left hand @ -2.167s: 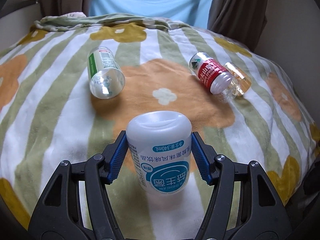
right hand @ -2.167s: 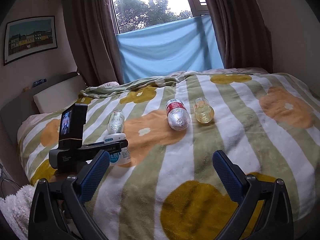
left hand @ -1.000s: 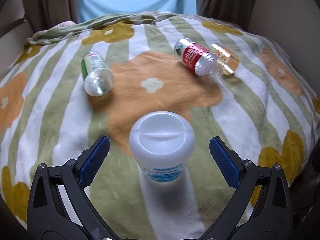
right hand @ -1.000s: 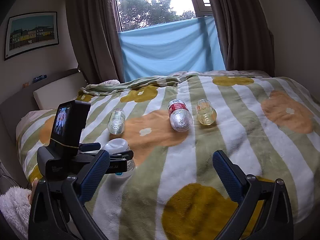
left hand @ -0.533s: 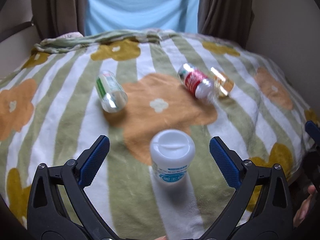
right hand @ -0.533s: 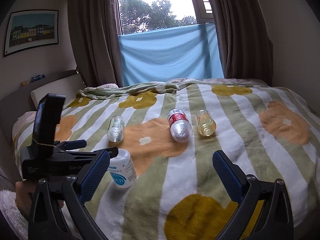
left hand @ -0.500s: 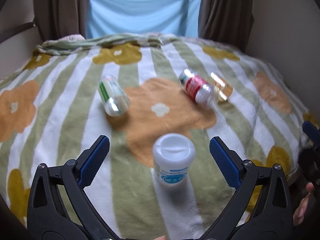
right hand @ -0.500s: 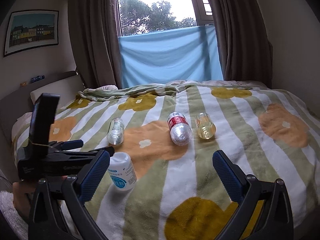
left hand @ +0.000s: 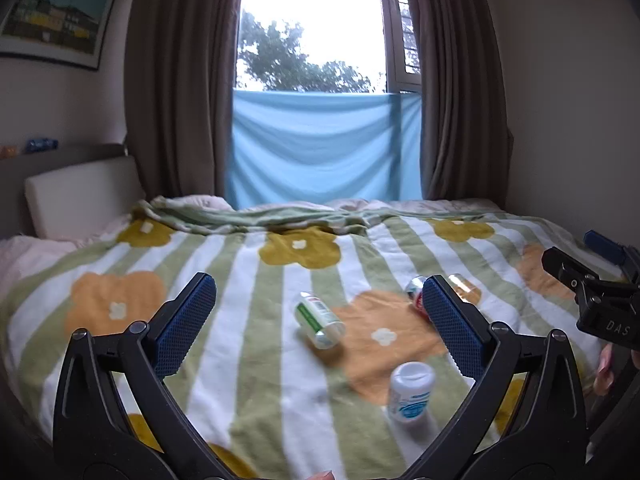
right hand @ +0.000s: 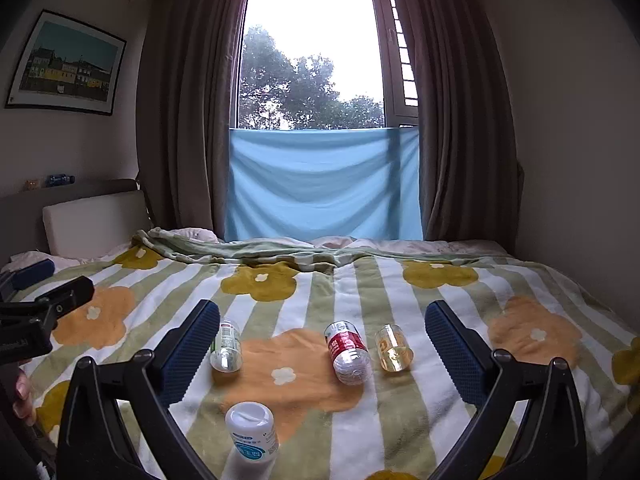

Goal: Flip cup upside down

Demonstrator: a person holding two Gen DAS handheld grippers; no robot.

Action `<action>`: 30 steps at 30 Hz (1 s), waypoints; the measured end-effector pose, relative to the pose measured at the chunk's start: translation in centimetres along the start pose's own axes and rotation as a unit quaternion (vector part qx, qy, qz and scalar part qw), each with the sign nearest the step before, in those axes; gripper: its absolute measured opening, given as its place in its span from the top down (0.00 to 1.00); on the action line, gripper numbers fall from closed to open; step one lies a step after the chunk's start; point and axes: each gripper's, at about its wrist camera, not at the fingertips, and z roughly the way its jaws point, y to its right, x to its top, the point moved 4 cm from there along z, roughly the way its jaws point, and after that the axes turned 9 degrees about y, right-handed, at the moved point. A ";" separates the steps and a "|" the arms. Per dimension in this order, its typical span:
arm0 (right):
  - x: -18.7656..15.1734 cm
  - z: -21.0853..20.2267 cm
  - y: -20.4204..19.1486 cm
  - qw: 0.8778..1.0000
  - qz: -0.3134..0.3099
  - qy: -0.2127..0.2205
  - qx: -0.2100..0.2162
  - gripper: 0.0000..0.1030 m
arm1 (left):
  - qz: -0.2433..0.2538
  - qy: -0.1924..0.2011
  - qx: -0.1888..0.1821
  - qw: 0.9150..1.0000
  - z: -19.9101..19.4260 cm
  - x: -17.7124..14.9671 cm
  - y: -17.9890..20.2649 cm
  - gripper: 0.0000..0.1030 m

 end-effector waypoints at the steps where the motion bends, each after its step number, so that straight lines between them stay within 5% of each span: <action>1: -0.2 -0.1 -0.3 1.000 -0.005 0.000 -0.006 0.00 | 0.005 0.004 0.004 1.000 -0.4 -0.2 -0.1 0.00; 30: -0.6 -1.2 -1.2 1.000 -0.018 -0.004 -0.008 0.00 | -0.012 0.028 -0.001 1.000 -2.8 -1.4 0.2 0.00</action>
